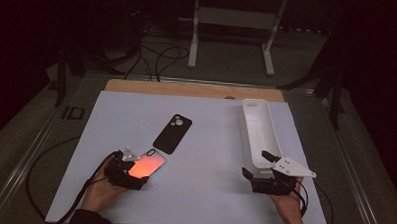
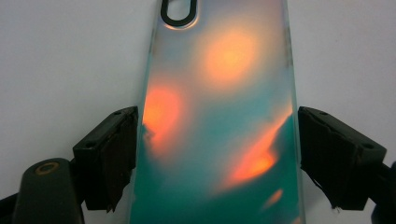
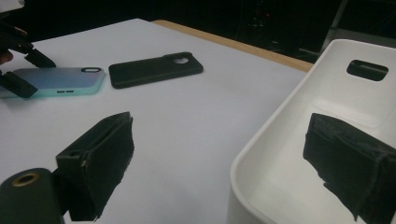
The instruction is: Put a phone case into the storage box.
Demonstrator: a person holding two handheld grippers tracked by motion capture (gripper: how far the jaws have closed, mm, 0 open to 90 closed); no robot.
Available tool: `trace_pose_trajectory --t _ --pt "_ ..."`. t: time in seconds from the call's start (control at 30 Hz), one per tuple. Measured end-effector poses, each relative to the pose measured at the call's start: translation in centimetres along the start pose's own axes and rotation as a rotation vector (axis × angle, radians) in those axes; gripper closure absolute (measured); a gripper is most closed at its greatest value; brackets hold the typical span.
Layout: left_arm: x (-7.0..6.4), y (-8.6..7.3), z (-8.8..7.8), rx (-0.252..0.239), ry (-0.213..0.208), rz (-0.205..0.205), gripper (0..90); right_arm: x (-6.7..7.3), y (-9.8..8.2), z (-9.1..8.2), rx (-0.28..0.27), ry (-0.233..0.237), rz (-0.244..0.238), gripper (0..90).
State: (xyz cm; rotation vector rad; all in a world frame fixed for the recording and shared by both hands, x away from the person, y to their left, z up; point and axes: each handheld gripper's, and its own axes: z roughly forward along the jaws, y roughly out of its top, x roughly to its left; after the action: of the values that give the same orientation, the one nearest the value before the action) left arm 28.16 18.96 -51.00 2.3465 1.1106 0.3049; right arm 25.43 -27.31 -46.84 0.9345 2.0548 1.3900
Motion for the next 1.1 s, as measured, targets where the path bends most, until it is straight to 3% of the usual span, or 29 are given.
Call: trace_pose_trajectory --t 0.23,0.4,0.77,1.1 --pt "-0.4 0.4 -0.7 -0.028 -0.007 0.022 16.9 -0.2 0.1 0.2 0.016 -0.006 0.015 8.5" --pt "-0.8 0.9 -1.5 -0.083 0.002 0.034 16.9 -0.4 0.3 0.5 0.026 -0.002 0.029 8.5" --pt "-1.3 1.7 -2.5 -0.155 0.01 0.036 16.9 -0.8 1.7 1.0 0.033 0.035 0.034 8.5" --pt "-2.3 3.4 -2.9 -0.209 0.015 0.075 16.9 -0.7 3.0 2.1 0.043 0.066 0.026 8.5"
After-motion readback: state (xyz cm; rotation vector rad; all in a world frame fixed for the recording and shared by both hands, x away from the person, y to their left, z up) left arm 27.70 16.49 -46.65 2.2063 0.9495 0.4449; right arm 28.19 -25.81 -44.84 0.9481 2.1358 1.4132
